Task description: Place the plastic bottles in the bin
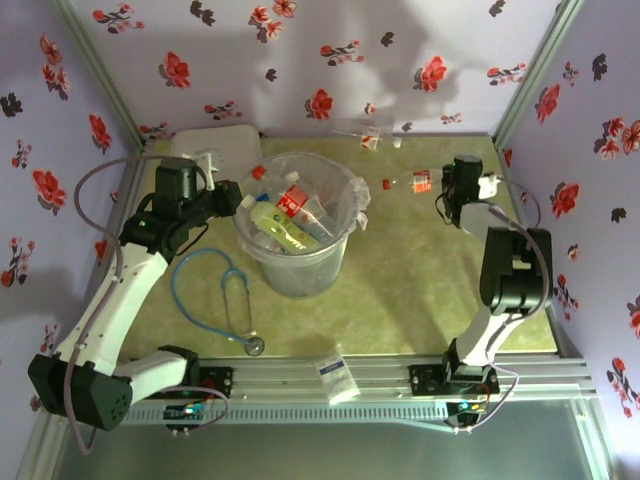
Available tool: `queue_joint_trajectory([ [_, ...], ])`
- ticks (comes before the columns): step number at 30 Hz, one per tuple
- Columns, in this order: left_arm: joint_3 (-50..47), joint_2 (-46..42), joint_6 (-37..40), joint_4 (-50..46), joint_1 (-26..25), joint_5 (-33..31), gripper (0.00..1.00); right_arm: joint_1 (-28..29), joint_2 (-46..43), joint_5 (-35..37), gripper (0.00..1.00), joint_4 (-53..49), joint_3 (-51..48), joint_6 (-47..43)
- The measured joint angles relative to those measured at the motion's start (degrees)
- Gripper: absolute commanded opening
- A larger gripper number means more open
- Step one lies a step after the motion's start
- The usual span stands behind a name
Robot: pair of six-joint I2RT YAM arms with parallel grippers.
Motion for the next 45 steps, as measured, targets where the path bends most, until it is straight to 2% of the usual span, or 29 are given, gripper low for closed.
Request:
queue_joint_trajectory([
  [9,-0.1,0.0,0.2,0.1,0.0,0.3,0.11,0.1,-16.7,0.8,0.46,-9.6,3.1,-18.7],
  [15,-0.4,0.1,0.6,1.0,0.1,1.0,0.11,1.4,-25.5,-2.4,0.41,-15.3,9.6,-28.2],
  [17,-0.4,0.4,0.9,1.4,0.1,1.3,0.11,3.3,-27.6,-3.9,0.38,-16.5,12.2,-31.2],
  [22,-0.4,0.5,1.3,1.7,0.2,1.7,0.11,11.4,-30.4,-7.7,0.39,-19.5,19.0,-38.3],
  [28,-0.4,0.5,1.5,1.7,0.2,2.2,0.12,24.2,-26.5,-12.1,0.4,-24.6,31.9,-47.9],
  [36,-0.4,0.0,1.5,1.4,0.1,3.1,0.11,38.2,-12.5,-13.0,0.4,-36.2,45.7,-60.8],
  [40,-0.4,-0.3,1.5,1.1,0.0,3.3,0.11,42.4,-4.8,-10.8,0.4,-45.1,51.5,-66.7],
  [45,-0.4,-0.3,1.5,1.0,0.0,3.2,0.11,43.8,0.2,-8.5,0.41,-54.4,55.7,-70.0],
])
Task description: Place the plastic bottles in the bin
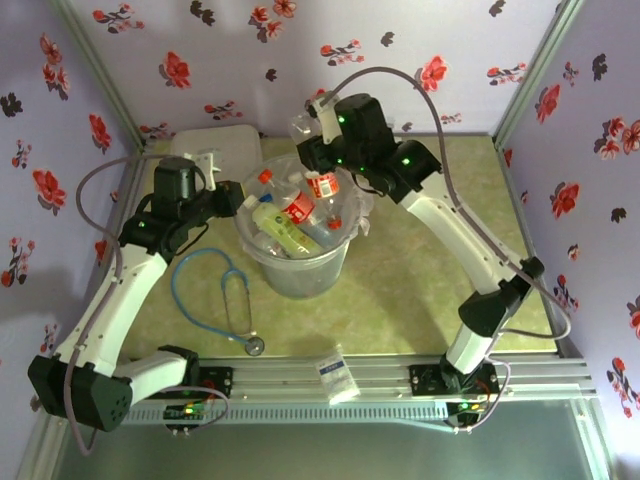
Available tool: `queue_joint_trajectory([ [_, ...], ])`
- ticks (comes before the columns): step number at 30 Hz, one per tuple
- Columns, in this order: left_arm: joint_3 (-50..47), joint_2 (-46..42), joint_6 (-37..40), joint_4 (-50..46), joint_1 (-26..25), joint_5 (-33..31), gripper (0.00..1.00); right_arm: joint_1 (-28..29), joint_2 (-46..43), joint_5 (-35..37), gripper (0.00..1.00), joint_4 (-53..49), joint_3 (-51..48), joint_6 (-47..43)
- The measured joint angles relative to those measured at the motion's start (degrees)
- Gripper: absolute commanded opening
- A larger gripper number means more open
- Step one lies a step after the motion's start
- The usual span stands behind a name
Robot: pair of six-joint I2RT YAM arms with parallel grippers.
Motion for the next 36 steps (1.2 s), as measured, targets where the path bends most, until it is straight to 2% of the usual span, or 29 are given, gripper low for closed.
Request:
queue_joint_trajectory([
  [9,0.0,0.0,0.0,0.0,0.0,0.0,0.11,0.9,4.2,2.1,0.42,-6.5,2.2,-1.2],
  [21,-0.3,0.0,0.0,0.0,0.0,-1.2,0.11,0.7,10.3,1.2,0.48,-4.3,3.8,-0.7],
  [29,-0.7,-0.2,0.0,0.4,0.0,-1.8,0.11,0.0,10.3,-7.4,0.53,-1.0,1.7,1.7],
  [36,-0.7,-0.5,0.0,0.2,0.0,-1.5,0.11,-0.5,10.3,-10.4,0.52,-5.3,3.5,2.0],
])
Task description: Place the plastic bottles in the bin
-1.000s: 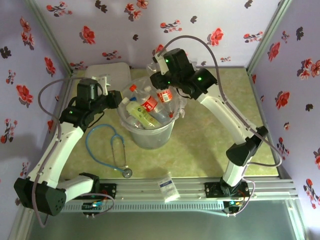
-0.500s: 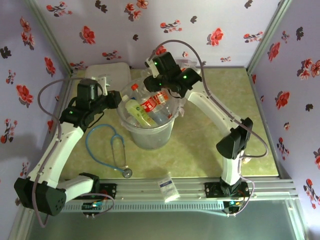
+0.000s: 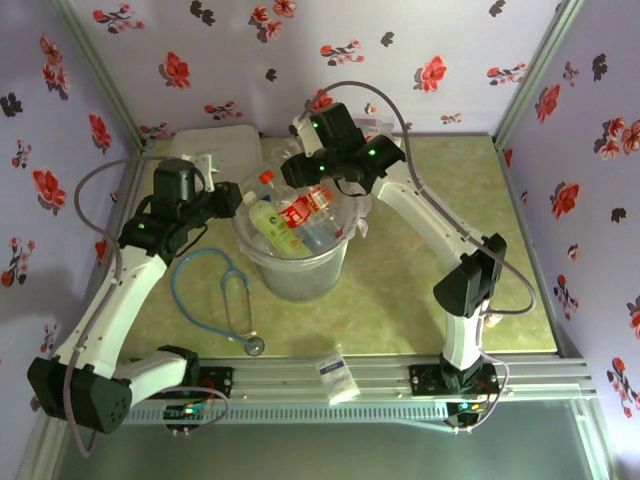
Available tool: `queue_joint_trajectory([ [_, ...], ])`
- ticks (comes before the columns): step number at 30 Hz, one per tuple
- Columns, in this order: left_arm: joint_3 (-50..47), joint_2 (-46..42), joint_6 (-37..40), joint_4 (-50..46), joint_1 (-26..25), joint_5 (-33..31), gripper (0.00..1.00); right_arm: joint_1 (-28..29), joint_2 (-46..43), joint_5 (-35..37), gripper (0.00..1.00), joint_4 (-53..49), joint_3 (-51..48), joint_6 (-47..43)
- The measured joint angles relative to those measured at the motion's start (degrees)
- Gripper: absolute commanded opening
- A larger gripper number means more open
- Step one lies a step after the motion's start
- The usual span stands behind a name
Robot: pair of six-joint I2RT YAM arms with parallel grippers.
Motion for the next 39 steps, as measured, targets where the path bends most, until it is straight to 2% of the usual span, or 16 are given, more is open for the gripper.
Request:
queue_joint_trajectory([
  [7,0.0,0.0,0.0,0.1,-0.2,1.1,0.11,0.0,1.2,-1.0,0.48,-10.4,7.1,-0.5],
  [15,0.0,0.1,0.2,0.0,-0.2,1.0,0.1,0.1,4.1,-2.9,0.48,-11.6,8.1,-2.0],
  [23,0.5,0.7,0.2,0.3,-0.7,1.2,0.1,3.5,4.4,-7.4,0.7,-8.7,1.2,-2.1],
  [33,0.6,0.9,0.2,1.4,-0.8,1.5,0.1,1.3,-2.4,-6.7,0.97,-6.1,-1.8,2.0],
  [39,0.6,0.9,0.2,1.4,-0.9,1.5,0.1,0.3,-3.0,-3.3,0.99,-7.3,2.1,2.3],
])
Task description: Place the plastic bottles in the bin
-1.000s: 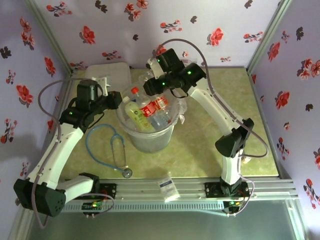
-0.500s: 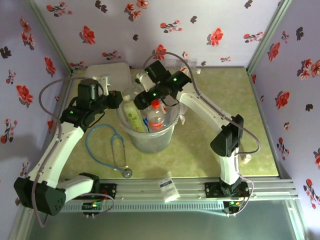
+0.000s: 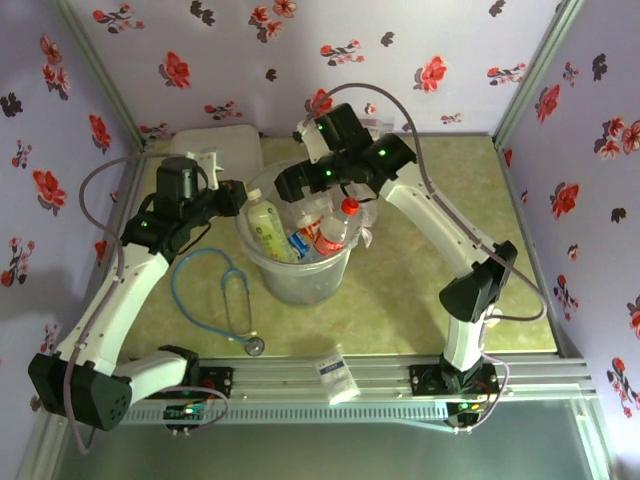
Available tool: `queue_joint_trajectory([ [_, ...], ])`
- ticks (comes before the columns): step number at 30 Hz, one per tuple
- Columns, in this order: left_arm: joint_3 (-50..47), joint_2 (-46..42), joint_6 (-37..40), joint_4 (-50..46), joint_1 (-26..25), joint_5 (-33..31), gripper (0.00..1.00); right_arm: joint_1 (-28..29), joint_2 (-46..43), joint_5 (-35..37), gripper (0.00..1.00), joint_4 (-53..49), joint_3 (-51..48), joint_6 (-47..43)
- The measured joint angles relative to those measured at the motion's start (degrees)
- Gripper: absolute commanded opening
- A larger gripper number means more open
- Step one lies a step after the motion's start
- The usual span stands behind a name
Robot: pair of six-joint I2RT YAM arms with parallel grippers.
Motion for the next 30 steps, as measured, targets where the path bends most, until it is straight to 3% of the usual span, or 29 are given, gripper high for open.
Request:
queue_joint_trajectory([
  [5,0.0,0.0,0.0,0.0,0.0,0.0,0.1,-1.0,-3.2,5.5,0.98,-1.3,2.6,-1.0],
  [10,0.0,0.0,0.0,0.5,0.0,0.0,0.1,-3.2,-13.0,9.6,0.88,-2.1,0.9,-1.8],
  [19,-0.5,0.0,-0.2,2.4,0.0,-0.2,0.1,-3.2,-31.0,8.0,0.66,-4.1,-14.1,-2.2],
  [30,-0.7,0.2,-0.4,3.1,0.0,-0.2,0.1,-1.8,-24.8,1.0,0.59,0.1,-18.6,-0.3],
])
